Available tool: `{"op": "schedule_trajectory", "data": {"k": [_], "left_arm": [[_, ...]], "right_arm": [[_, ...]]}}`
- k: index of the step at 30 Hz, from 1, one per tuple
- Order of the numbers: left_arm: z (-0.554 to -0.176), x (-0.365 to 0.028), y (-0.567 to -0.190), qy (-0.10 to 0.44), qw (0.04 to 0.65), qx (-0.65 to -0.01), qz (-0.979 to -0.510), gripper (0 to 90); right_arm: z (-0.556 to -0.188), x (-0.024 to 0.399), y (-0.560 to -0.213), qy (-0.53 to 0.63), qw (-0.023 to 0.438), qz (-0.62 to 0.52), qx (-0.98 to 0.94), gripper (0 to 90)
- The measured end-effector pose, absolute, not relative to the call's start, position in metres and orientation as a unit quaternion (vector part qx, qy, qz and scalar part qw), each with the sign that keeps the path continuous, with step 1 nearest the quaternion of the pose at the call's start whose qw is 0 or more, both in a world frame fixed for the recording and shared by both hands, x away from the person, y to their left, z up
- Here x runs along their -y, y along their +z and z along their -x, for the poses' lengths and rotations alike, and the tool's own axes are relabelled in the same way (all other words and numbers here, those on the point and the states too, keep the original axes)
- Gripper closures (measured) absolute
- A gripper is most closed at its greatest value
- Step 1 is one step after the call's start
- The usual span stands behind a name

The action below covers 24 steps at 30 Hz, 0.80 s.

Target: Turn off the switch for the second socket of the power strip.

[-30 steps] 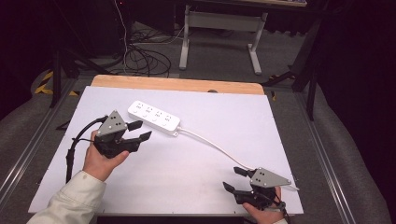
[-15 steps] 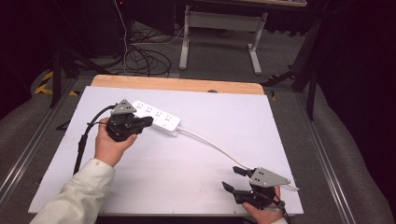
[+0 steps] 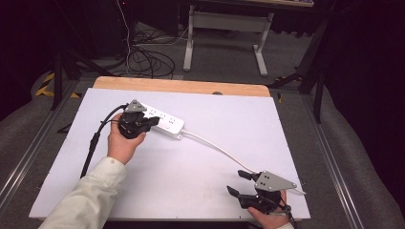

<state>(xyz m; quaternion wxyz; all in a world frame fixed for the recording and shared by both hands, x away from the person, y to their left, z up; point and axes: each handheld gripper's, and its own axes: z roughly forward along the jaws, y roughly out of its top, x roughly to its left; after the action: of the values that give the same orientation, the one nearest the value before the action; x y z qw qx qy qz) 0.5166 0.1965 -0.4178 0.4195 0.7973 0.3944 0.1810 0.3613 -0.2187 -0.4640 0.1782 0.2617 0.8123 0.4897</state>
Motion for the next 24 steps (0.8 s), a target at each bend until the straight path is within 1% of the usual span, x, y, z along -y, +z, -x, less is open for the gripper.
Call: {"op": "schedule_trajectory", "data": {"k": [9, 17, 24], "left_arm": [[-0.534, -0.198, -0.437, 0.186, 0.41, -0.396, -0.8, 89.9], [-0.544, -0.201, -0.447, 0.194, 0.415, -0.399, -0.794, 89.9], [-0.551, -0.202, -0.457, 0.188, 0.411, -0.399, -0.797, 89.9]], "right_arm": [[-0.361, 0.219, -0.464, 0.491, 0.178, -0.261, -0.812, 34.7], [-0.361, 0.219, -0.464, 0.49, 0.177, -0.26, -0.813, 34.7], [-0.362, 0.219, -0.465, 0.49, 0.176, -0.259, -0.813, 34.7]]}}
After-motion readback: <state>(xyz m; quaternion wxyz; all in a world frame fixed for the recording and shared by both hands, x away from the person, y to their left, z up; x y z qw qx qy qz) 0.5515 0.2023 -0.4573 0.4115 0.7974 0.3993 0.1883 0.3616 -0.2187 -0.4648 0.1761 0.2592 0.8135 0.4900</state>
